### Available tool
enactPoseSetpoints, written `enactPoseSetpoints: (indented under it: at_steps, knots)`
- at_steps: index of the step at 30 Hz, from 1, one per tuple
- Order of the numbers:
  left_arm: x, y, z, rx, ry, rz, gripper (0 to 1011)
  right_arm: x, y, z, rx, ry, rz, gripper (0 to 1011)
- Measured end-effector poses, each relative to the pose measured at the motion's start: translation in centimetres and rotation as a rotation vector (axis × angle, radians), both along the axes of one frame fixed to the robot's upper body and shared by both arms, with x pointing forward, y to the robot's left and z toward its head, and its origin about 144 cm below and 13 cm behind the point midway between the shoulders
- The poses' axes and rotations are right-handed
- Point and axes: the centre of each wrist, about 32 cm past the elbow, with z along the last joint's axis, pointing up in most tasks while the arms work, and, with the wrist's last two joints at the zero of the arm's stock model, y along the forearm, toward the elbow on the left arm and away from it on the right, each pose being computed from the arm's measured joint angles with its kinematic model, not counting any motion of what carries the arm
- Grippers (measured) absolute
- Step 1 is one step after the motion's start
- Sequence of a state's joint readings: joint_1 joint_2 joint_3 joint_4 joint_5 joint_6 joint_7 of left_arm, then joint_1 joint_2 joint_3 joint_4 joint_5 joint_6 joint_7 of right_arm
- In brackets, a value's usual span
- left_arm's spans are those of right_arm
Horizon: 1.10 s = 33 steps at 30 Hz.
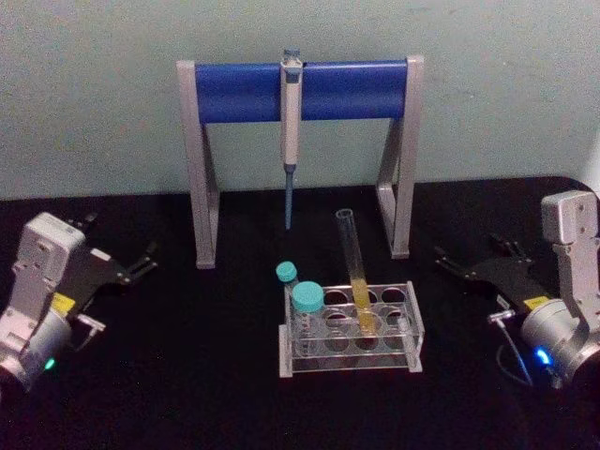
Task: Pick up the test tube from the test tube rack, shake it, then place it back into the test tube rack.
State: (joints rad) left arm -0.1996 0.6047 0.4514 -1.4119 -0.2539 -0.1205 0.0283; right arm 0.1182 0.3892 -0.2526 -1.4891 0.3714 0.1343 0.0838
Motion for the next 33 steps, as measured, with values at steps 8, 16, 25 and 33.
enactPoseSetpoints:
  at_steps: [8,16,25,33]
  knots:
    - [0.00,0.00,0.00,0.000,0.000,0.000,1001,0.05,-0.03,-0.03,0.000,0.004,0.000,1000]
    - [0.00,0.00,0.00,0.000,0.000,0.000,1001,0.02,-0.03,0.08,-0.001,-0.003,0.002,1000]
    - [0.00,0.00,0.00,0.000,0.000,0.000,1001,-0.01,0.00,0.14,0.000,-0.007,0.003,1000]
    - [0.00,0.00,0.00,0.000,0.000,0.000,1001,-0.02,-0.01,0.14,-0.001,-0.008,0.002,1000]
